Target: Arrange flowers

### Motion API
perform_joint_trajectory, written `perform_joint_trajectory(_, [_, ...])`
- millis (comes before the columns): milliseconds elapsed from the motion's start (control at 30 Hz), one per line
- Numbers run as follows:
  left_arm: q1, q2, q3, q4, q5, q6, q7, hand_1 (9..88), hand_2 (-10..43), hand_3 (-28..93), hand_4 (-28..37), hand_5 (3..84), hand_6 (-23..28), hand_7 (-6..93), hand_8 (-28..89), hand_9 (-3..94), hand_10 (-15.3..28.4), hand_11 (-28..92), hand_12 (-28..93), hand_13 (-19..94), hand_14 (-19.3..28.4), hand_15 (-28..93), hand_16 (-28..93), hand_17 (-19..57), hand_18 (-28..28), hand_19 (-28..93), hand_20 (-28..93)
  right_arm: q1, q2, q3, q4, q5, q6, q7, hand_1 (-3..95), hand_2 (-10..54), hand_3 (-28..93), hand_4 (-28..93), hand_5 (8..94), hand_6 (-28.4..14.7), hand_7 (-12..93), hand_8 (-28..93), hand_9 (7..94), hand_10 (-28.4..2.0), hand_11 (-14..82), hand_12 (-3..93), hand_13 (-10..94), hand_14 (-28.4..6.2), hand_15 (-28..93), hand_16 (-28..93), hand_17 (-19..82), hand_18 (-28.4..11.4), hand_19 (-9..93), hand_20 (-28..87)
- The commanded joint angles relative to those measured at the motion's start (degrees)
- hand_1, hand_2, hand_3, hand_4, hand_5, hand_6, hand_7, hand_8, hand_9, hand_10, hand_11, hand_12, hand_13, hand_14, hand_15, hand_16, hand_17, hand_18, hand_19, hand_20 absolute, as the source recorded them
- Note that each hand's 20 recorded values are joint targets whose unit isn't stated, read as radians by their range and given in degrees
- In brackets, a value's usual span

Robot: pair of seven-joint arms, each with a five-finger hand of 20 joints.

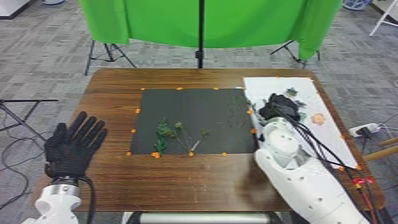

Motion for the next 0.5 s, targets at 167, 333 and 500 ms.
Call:
perform_joint_trajectory(167, [-0.4,-0.7,0.45,1.04,-0.15,-0.36,-0.87,26.9,11.8,77,-28.3,41.4,11.3,6.5,-8,34.5,16.9,18,9,26,17.7,34,-7,-8.4,16.3,40,13,0.0,-0.8,-7.1,5.8,-2.8,-9.4,-5.2,55.4,-9.5,66,-28,79.5,-3.9,26,3,79.9,-15.5,31.6,35.3,67,-15.8,78,29,38,-28.4,93,64])
perform_joint_trajectory(333, [-0.6,-0.84,0.56,1.22,-0.63,-0.84,-1.26,27.4,11.0,77,-28.3,41.3,11.4,6.4,-8,34.5,16.9,18,9,26,17.5,34,-7,-8.4,16.3,40,13,-1.0,-0.9,-7.4,7.0,-4.2,-9.5,-5.6,58.3,-9.5,71,-28,83.3,-3.2,32,8,86.3,-14.2,22.3,43.2,69,-15.0,77,29,38,-28.4,93,64])
perform_joint_trajectory(500, [-0.1,-1.03,0.37,1.03,-0.87,-0.69,-1.19,28.1,10.2,77,-28.3,41.2,11.4,6.3,-8,34.4,16.8,18,9,26,17.5,34,-7,-8.4,16.3,40,13,-2.6,0.0,-5.2,5.5,-4.6,-3.4,-3.3,57.9,-9.5,78,-28,84.8,-3.1,34,10,88.2,-13.3,20.3,44.0,71,-13.3,72,36,40,-28.4,93,63])
